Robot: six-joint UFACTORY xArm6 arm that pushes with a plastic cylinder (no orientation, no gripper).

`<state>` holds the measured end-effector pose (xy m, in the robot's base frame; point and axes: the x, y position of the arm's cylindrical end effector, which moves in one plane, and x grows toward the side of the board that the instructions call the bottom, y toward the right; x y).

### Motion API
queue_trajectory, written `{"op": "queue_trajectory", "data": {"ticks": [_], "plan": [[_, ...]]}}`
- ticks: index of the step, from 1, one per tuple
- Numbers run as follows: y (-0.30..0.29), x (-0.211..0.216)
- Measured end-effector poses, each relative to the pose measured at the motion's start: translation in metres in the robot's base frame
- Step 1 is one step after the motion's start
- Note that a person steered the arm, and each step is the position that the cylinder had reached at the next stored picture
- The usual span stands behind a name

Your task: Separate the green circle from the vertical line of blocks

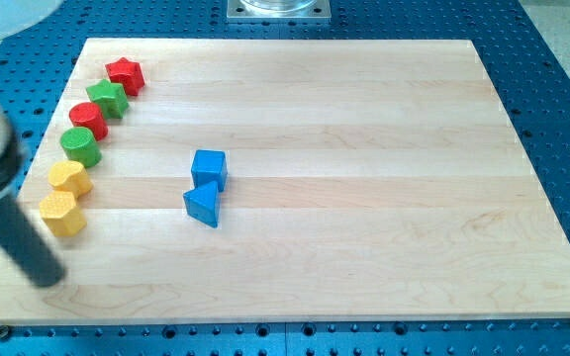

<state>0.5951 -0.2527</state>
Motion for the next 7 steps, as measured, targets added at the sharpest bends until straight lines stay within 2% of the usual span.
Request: {"op": "queue_trajectory", "data": {"ticks": [1,2,4,7], "plan": [[-0.05,0.005],[-0.052,-0.007],[-0.052,-0.057],[-0.052,-0.158]]}}
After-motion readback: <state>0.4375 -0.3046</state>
